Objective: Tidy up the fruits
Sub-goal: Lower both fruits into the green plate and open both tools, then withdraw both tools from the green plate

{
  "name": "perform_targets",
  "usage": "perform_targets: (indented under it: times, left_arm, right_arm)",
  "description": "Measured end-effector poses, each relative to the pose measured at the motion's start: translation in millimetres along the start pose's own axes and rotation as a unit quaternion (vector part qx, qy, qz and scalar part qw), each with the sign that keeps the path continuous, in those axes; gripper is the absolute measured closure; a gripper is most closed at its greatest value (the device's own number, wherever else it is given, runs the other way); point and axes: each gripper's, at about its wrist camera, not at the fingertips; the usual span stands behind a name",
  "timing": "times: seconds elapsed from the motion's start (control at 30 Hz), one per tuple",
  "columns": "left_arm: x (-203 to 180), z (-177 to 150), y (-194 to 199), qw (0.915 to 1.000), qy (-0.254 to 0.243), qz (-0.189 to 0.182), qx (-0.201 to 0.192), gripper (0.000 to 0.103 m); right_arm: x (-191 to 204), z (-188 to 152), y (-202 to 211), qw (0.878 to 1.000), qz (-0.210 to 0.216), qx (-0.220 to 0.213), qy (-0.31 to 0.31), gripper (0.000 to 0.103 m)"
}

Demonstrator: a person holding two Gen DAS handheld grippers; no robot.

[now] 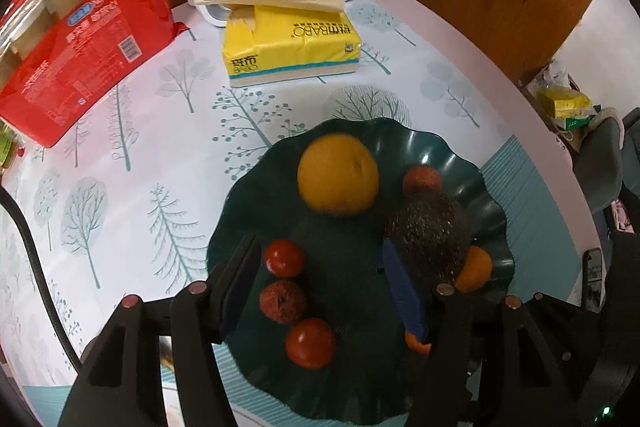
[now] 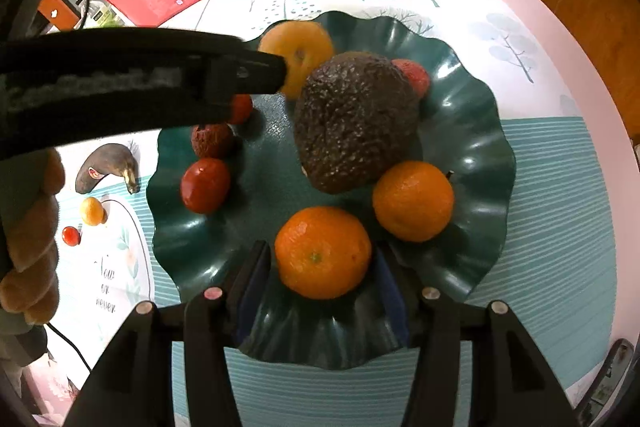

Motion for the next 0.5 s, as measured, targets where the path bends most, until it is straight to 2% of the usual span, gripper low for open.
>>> perform_targets:
  times: [0.33,0.5]
  left_arm:
    - [16.6,-25.5,35.0,0.9997,0.018,0.005,-0.015,0.035]
    - [29.1,-45.8,61.3,0.9991,0.028,0.012,-0.031,0.031]
  right_arm:
    - [0.0,-10.5,36.4,1.0,-0.009,-0.023,0.007,0.05]
    - [12.9,-24.8,52.0,0.999,-0.019,-0.038,0.013,0.05]
Point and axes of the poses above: each gripper's, at about its wrist camera, not at the fingertips, and y roughly against the way its jaws point, x to its left, z to its top, and after that the axes turned 13 degrees about z, right-handed
